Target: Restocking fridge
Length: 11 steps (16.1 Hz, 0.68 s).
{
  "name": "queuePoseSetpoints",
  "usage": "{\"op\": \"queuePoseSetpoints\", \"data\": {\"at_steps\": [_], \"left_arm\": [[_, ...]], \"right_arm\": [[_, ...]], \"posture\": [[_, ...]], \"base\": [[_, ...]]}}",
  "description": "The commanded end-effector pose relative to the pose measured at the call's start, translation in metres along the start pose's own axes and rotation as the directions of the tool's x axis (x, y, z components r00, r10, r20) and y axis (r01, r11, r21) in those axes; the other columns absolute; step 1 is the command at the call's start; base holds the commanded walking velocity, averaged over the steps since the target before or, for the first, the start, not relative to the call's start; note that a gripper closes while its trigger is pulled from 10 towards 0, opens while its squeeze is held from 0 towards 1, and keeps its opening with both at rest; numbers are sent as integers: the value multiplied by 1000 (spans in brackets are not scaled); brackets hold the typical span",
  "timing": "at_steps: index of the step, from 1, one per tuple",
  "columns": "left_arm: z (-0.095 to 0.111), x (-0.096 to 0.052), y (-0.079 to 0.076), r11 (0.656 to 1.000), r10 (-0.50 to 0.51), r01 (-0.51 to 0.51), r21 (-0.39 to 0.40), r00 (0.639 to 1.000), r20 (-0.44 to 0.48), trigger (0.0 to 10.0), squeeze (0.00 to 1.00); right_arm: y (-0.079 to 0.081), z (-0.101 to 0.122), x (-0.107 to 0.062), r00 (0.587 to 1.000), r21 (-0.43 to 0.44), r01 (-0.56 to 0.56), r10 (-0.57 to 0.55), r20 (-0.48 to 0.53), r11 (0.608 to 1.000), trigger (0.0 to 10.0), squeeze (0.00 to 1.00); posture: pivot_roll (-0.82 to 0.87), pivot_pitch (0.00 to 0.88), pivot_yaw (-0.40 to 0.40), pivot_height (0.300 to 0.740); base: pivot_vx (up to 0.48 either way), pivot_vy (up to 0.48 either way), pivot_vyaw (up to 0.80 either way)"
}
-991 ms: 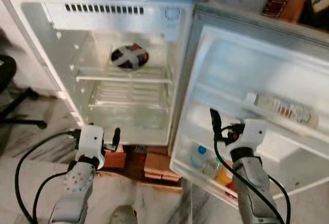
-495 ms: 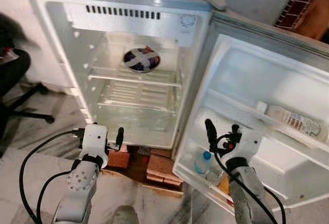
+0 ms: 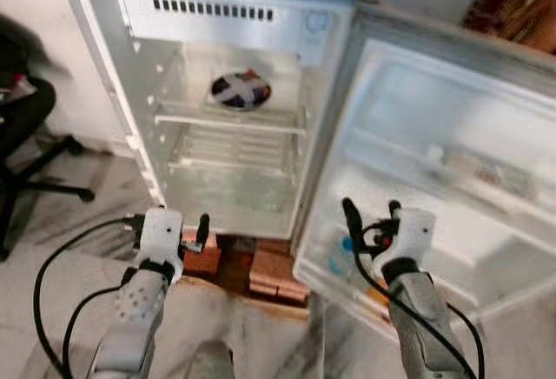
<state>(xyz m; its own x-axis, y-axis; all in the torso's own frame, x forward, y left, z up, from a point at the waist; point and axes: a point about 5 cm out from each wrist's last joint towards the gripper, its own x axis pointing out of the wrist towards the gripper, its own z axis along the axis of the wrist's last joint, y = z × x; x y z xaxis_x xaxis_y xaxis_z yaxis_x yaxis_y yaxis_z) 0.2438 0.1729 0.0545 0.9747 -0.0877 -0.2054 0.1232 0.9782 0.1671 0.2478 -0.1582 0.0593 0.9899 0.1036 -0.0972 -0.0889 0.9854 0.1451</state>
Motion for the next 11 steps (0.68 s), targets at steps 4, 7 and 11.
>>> {"op": "queuePoseSetpoints", "data": {"at_steps": [4,7,11], "left_arm": [[-2,1,-2,1000,2,-2,14,1000,-13,10000,0],[-2,1,-2,1000,0,0,19,1000,-13,10000,0],[-1,4,-3,1000,2,-2,25,1000,-11,10000,0]], "right_arm": [[-9,5,5,1000,66,-3,2,16,998,10000,0],[-13,9,6,999,73,0,-3,39,997,10000,0],[-11,10,10,999,84,-11,7,47,996,10000,0]], "posture": [[127,23,-31,740],[124,21,-30,740],[124,18,-29,740]], "base": [[-262,0,0],[-265,0,0],[-280,0,0]]}}
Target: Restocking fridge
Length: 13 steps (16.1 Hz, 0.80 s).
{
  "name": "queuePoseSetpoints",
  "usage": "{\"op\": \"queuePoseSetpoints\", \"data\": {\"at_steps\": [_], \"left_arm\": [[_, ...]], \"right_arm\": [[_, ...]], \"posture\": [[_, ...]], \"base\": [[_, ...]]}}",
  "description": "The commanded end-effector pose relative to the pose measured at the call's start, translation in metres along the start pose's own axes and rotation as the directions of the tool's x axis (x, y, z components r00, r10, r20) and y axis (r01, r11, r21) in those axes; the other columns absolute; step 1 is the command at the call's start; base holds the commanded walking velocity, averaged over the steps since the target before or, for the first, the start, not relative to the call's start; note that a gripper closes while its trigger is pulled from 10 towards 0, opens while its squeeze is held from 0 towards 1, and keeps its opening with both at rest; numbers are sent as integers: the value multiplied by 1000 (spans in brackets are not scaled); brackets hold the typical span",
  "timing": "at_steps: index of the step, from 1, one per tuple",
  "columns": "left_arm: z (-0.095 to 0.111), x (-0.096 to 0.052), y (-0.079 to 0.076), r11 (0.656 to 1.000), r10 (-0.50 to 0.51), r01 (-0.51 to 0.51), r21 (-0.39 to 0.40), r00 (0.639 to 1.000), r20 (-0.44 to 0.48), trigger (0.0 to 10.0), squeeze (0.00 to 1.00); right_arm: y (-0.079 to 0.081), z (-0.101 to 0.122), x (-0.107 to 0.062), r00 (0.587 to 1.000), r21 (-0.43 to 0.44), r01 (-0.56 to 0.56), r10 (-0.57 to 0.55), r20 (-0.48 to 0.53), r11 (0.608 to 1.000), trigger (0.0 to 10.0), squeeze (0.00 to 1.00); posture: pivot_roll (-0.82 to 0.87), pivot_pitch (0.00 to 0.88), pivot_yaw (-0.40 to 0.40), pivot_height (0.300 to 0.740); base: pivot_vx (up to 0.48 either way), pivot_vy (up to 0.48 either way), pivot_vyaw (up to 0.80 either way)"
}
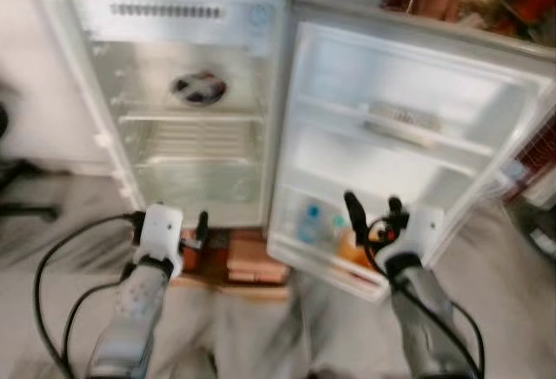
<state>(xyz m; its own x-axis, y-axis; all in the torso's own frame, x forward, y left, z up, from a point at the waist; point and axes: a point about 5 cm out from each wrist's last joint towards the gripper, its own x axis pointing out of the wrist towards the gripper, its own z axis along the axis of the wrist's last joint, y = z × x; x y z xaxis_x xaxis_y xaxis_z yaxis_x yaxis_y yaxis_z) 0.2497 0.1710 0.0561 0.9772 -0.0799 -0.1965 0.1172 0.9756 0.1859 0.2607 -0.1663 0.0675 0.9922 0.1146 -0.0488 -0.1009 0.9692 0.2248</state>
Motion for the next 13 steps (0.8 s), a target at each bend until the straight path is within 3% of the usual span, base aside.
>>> {"op": "queuePoseSetpoints", "data": {"at_steps": [1,6,13], "left_arm": [[-4,-2,-2,1000,-7,8,8,1000,-18,10000,0],[-5,0,-3,1000,-9,9,14,1000,-21,10000,0],[0,2,-2,999,-42,42,-13,999,18,10000,0]], "right_arm": [[-3,0,0,1000,6,11,-11,3,1000,10000,0],[-3,3,3,1000,8,8,-8,17,1000,10000,0],[-2,3,3,1000,5,7,-7,26,1000,10000,0]], "posture": [[124,16,-30,740],[122,14,-32,740],[122,20,-29,740]], "base": [[-274,0,0],[-261,0,0],[0,0,0]]}}
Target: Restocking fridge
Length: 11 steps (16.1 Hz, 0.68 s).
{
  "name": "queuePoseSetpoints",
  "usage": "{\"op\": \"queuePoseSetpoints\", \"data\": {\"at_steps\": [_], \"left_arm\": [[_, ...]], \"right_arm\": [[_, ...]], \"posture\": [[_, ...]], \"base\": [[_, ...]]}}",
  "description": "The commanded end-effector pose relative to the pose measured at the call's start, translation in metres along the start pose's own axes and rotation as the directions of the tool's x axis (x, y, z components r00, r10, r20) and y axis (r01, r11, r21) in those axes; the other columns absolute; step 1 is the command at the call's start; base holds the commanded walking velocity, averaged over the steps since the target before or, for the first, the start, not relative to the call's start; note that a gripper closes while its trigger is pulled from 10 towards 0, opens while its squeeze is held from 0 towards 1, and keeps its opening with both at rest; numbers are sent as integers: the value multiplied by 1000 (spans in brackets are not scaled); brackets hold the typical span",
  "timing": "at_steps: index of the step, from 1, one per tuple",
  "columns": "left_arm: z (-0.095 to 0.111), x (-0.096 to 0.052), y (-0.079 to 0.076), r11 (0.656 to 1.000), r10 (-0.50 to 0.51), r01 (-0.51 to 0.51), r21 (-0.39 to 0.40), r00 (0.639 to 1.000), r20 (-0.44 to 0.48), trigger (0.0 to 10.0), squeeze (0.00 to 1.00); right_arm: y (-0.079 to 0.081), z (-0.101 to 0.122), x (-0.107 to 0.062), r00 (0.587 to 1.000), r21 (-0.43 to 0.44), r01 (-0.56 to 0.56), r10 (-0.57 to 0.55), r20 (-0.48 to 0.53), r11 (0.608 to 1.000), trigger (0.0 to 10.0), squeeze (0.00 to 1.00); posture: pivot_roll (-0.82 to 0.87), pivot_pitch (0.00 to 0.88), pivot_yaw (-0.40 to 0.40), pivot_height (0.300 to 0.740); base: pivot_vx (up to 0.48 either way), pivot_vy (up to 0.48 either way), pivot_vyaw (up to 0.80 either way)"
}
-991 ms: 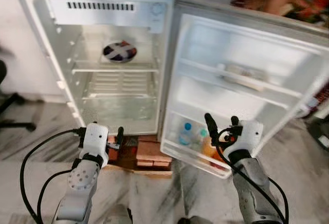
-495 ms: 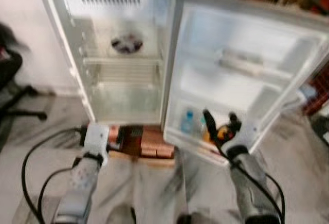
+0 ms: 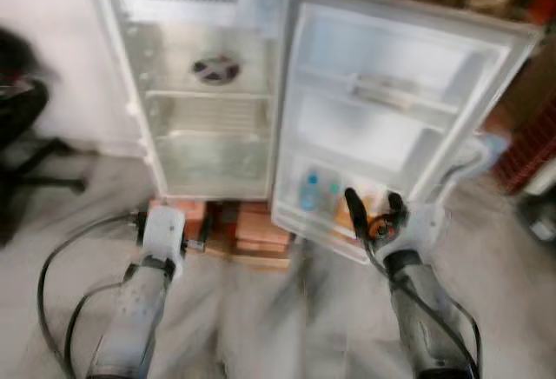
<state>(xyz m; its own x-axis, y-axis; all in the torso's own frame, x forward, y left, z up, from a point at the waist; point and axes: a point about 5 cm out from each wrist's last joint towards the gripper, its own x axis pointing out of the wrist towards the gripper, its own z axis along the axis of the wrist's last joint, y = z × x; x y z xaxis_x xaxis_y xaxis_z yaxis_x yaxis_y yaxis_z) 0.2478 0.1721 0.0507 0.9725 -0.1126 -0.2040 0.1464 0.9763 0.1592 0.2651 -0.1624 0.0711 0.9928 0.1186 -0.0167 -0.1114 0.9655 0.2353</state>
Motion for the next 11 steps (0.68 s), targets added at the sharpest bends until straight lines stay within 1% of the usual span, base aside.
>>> {"op": "queuePoseSetpoints", "data": {"at_steps": [1,2,5,11], "left_arm": [[7,3,-3,1000,-28,29,-10,999,32,10000,0],[7,3,-2,1000,-26,27,-8,999,34,10000,0],[7,3,-2,1000,-26,26,0,999,36,10000,0],[7,5,-2,1000,-24,24,-5,999,41,10000,0]], "right_arm": [[-6,0,-2,1000,-7,15,-15,-4,1000,10000,0],[-6,0,-2,1000,-11,12,-12,-3,1000,10000,0],[-4,4,0,1000,-26,0,0,13,1000,10000,0],[-1,7,3,999,-41,-34,35,23,999,10000,0]], "posture": [[120,21,-29,740],[119,23,-28,740],[116,27,-28,740],[115,29,-30,740]], "base": [[0,-270,0],[0,-270,0],[276,-286,0],[357,-294,0]]}}
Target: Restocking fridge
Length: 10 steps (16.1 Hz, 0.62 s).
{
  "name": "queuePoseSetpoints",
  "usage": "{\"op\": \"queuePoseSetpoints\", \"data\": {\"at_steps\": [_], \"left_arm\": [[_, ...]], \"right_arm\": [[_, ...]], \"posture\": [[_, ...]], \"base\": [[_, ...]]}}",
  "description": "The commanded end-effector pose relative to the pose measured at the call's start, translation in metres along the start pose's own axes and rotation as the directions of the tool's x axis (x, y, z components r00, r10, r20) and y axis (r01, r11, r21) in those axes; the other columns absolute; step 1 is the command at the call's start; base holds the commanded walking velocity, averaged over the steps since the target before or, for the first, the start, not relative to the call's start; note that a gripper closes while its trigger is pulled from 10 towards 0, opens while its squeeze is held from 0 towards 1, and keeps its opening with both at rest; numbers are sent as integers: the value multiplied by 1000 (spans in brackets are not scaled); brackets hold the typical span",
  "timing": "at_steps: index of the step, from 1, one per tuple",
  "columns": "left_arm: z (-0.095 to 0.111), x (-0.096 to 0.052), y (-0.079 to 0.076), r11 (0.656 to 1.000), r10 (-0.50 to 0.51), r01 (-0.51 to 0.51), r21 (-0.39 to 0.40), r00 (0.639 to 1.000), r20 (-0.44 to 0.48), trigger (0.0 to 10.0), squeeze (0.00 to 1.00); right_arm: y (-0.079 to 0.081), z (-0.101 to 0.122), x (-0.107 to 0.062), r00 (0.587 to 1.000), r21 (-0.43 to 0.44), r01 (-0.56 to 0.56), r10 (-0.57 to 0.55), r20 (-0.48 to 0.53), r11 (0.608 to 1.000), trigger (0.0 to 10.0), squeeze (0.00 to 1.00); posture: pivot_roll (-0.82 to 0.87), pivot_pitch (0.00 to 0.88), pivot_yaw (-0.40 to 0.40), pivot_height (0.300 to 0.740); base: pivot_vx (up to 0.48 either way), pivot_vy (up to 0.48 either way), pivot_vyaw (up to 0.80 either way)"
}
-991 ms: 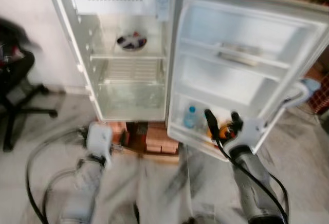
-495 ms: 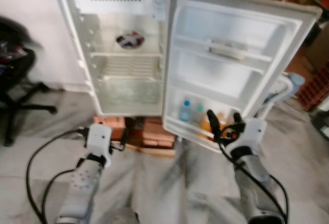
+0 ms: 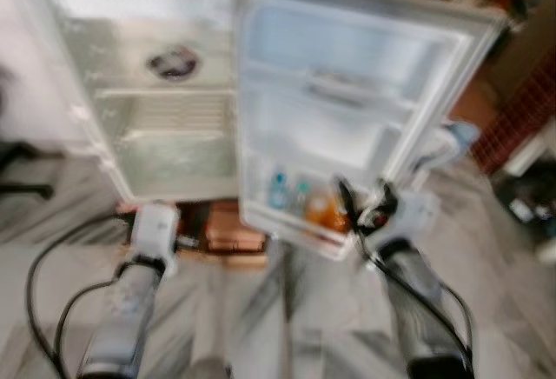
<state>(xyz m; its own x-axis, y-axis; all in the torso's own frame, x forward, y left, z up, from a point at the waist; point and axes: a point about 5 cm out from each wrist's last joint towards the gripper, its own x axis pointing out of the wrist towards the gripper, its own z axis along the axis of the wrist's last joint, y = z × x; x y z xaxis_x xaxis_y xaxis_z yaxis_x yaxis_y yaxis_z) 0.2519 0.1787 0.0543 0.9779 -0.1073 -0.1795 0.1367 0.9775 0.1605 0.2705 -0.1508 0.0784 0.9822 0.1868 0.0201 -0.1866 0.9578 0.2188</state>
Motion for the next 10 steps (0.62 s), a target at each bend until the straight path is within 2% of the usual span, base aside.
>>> {"op": "queuePoseSetpoints", "data": {"at_steps": [1,3,10], "left_arm": [[4,2,-11,999,-34,34,-3,999,17,10000,0],[4,3,-11,999,-31,32,-5,999,16,10000,0],[3,1,-14,999,-29,29,-21,999,16,10000,0]], "right_arm": [[-13,2,-5,999,-26,37,-37,3,999,10000,0],[-13,2,-4,1000,-26,29,-29,4,999,10000,0],[-10,0,-4,1000,1,-17,17,-5,1000,10000,0]], "posture": [[115,29,-30,740],[114,32,-28,740],[115,32,-28,740]], "base": [[356,-277,0],[309,-142,0],[0,0,0]]}}
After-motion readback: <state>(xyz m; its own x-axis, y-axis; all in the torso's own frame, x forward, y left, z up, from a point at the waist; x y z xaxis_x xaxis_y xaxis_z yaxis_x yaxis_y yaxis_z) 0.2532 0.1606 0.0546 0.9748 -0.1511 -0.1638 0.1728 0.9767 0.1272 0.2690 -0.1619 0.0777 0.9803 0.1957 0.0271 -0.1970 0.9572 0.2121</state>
